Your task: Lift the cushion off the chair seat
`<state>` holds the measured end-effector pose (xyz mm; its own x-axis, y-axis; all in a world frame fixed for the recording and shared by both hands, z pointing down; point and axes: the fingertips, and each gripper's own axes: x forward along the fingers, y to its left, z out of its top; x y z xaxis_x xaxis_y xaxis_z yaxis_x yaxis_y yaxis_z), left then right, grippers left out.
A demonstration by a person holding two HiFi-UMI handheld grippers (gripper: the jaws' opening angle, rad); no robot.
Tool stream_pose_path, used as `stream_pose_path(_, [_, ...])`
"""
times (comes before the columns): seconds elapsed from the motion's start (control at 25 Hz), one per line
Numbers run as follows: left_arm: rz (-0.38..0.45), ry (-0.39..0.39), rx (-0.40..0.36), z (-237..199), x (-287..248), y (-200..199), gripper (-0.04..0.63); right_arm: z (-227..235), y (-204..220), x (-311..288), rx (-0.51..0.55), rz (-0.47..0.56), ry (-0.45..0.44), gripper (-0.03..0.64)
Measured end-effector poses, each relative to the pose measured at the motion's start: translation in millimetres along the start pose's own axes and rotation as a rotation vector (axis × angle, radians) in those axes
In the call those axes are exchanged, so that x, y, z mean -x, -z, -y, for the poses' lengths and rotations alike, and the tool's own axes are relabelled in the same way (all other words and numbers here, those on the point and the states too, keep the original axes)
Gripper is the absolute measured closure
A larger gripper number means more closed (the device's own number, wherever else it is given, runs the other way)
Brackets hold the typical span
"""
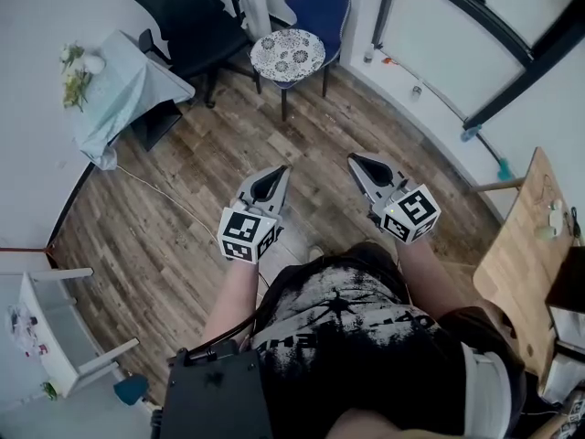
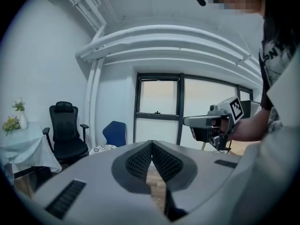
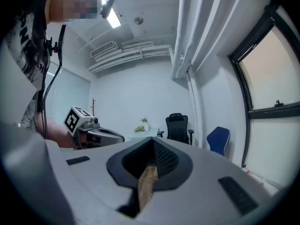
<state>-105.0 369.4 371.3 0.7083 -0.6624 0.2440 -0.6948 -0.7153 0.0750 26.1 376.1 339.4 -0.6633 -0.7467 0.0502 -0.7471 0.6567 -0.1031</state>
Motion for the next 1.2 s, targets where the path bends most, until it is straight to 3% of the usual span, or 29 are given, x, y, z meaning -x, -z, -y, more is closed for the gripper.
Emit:
stream_pose_path(0.24, [-0.009,0.000,-0.025,-11.7,4.9,2.5,0.583,-8.0,-1.8,-13.8,0.033,-0.013,0.010,0.601])
stream_pose_path(0.84, [-0.011,-0.020,-0.008,-34.2,10.0,14.8,0.583,-16.7,13.4,-42.8,0.038,-0.050,-0.021,0.601])
stream_pose_path(1.2, [-0.011,-0.038,0.017,-53.3,-10.3,15.2,0.583,5.1,14.9,-65.8,0.021,-0.057,-0.046,0.600])
